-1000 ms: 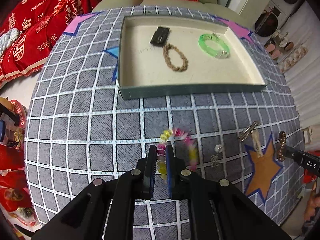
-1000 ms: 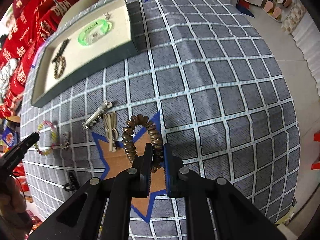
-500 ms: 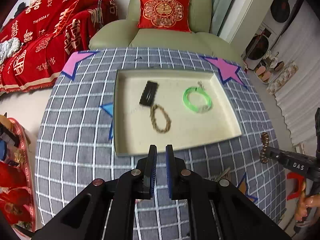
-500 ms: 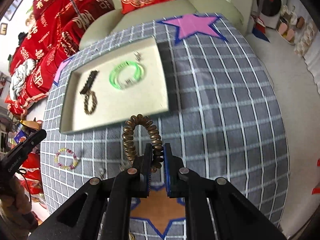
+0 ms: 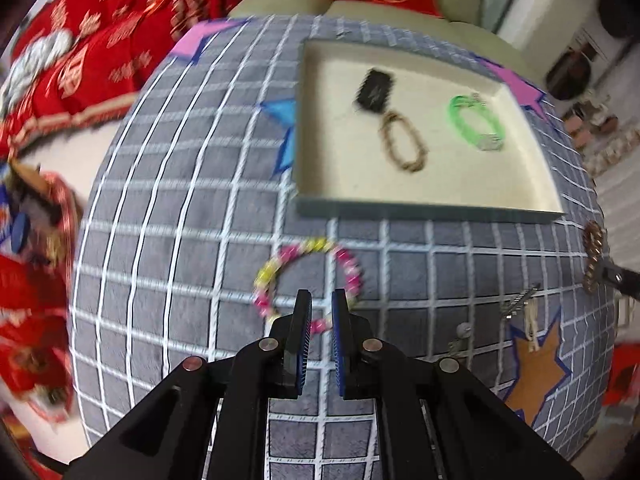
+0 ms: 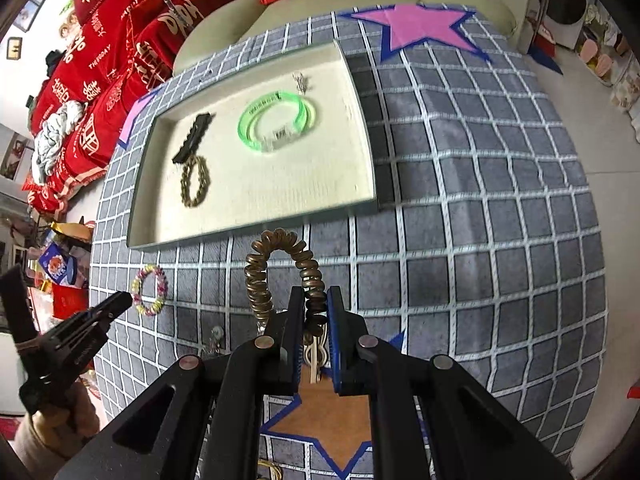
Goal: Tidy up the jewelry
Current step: 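Lift beaded bracelet with left tool while right tool lifts coiled hair tie toward tray, then lower beaded bracelet into tray with left tool while right tool drops hair tie into green bangle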
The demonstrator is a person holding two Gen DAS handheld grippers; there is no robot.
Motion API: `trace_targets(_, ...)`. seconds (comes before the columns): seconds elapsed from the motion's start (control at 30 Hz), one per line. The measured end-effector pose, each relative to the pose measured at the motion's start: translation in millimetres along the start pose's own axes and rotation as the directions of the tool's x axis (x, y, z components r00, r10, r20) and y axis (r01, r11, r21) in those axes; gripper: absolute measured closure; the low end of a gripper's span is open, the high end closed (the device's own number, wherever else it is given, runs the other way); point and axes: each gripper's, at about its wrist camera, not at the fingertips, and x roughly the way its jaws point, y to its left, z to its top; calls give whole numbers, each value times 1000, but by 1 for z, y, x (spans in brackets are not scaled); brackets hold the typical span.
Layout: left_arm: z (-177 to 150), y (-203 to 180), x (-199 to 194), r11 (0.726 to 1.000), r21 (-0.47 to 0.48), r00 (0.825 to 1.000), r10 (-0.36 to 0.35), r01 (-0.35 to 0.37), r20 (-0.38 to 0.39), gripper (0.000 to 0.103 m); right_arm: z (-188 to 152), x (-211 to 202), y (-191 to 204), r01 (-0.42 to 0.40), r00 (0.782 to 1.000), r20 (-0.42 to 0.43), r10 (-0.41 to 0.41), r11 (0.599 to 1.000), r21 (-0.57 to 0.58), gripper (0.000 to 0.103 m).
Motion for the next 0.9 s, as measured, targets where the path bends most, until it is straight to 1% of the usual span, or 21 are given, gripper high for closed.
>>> trace_targets(0.03,-2,3,3,1000,-11,1000,5,-5,-9,65,-1,1,0,-2,1000,-4,2,1000,2,91)
trace_targets(0.07,-3,4,6,1000,-18,1000,12,-12,-16,10,-3,2,0,-4,1000,-7,4,1000,3,91)
trace_targets(0.1,-4,6,5,999,-27,999,32,-32,-6,0,-4,3,0,-7,1000,-10,7,1000,4,91)
trace_targets(0.13,-5,6,2,999,-25,999,45,-45,20,0,-4,3,1,-8,1000,-11,8,1000,3,91)
trace_targets(0.2,-5,3,2,998,0,998,56,-56,21,0,-5,3,2,-7,1000,-11,7,1000,0,91)
trace_targets(0.33,-3,-6,14,992,63,994,108,-109,22,0,-6,5,3,-6,1000,-16,6,1000,-3,91)
trace_targets(0.4,-1,-12,23,987,114,993,115,-115,8,23,-7,5,4,-6,1000,-18,6,1000,-2,91)
trace_targets(0.43,0,-16,29,984,142,994,108,-106,-7,26,-8,6,4,-6,1000,-18,6,1000,-3,91)
trace_targets(0.5,-2,-22,36,978,179,994,107,-102,-14,38,-9,7,5,-5,1000,-20,5,1000,-3,91)
trace_targets(0.53,-3,-24,38,976,193,995,102,-96,-20,40,-9,7,5,-5,1000,-23,5,1000,-1,91)
trace_targets(0.57,-3,-25,36,977,196,996,86,-83,-7,45,-10,8,4,-4,1000,-25,4,1000,1,91)
trace_targets(0.6,-3,-25,36,978,202,998,65,-60,-16,58,-11,8,4,-4,1000,-26,5,1000,4,91)
trace_targets(0.63,-3,-26,36,978,206,999,39,-34,-22,68,-11,9,4,-5,1000,-26,5,1000,6,91)
trace_targets(0.67,-3,-28,36,977,213,999,28,-22,-24,85,-12,9,3,-5,1000,-26,5,1000,8,91)
trace_targets(0.7,-4,-31,35,973,229,999,34,-28,-22,86,-12,9,3,-5,1000,-26,5,1000,9,91)
trace_targets(0.73,-6,-34,33,972,234,1000,21,-15,-23,86,-12,9,3,-5,1000,-26,5,1000,10,91)
trace_targets(0.8,-7,-31,29,977,209,999,-32,36,-25,86,-12,8,3,-7,1000,-22,7,1000,9,91)
trace_targets(0.9,-4,-27,15,983,172,998,-59,59,-5,86,-9,3,4,-13,1000,-11,14,1000,6,91)
